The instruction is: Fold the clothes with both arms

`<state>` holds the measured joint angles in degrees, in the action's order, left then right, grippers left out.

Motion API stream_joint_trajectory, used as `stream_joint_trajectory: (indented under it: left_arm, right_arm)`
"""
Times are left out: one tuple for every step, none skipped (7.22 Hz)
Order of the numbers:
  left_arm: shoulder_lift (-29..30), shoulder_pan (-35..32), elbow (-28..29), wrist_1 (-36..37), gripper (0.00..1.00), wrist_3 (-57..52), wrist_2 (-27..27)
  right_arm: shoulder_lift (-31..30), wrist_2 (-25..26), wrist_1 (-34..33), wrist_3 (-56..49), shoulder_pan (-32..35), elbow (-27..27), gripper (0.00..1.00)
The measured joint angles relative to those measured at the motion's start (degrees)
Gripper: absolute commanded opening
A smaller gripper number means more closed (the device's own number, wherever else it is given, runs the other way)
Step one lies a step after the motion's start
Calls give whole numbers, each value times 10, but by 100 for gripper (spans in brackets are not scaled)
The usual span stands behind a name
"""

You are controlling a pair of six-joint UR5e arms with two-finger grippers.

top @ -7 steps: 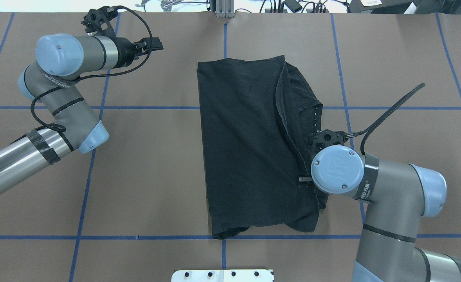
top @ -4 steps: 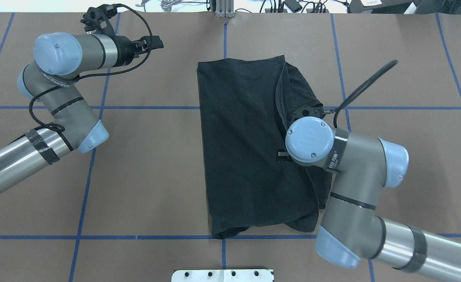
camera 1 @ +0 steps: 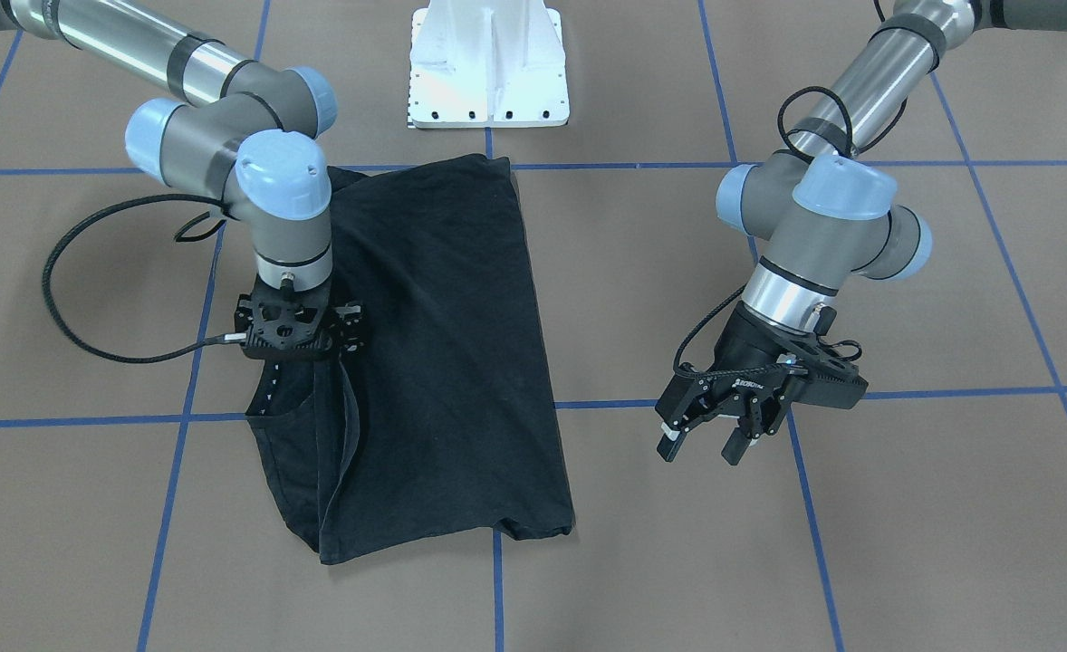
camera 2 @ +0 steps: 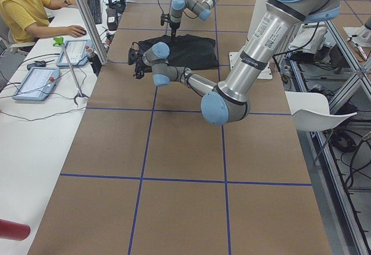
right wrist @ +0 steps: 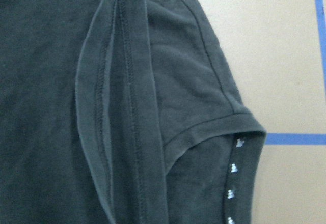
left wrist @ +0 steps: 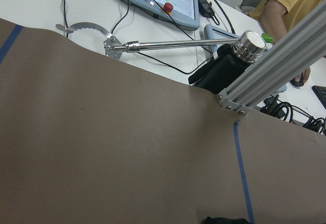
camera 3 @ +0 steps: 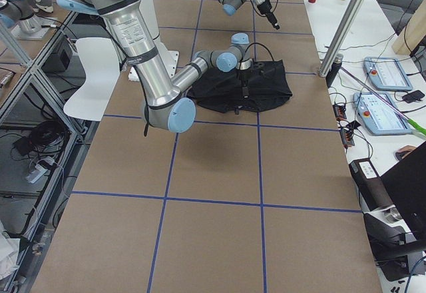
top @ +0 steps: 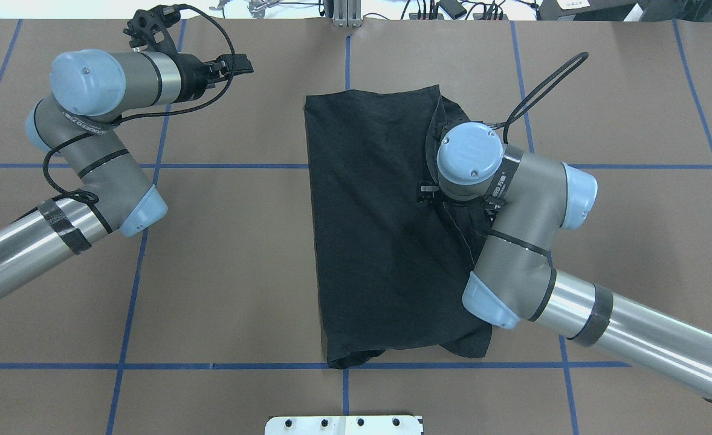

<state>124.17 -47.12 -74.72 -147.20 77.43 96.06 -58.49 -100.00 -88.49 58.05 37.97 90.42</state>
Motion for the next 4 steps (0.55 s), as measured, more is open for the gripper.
stream_joint_trajectory:
  left_arm:
    - [-1, 0, 0, 0, 99, 0, 0]
    - [-1, 0, 0, 0, 99, 0, 0]
    - [-1, 0, 0, 1, 99, 0, 0]
    - [-1, 0, 0, 0, 99, 0, 0]
  right_arm:
    - [-19, -5, 6, -27, 13, 0, 100]
    - [-40, -9, 12, -43, 21, 11, 100]
    - [-51, -17, 15, -22, 24, 31, 100]
    - [-53, -31, 17, 53, 23, 50, 100]
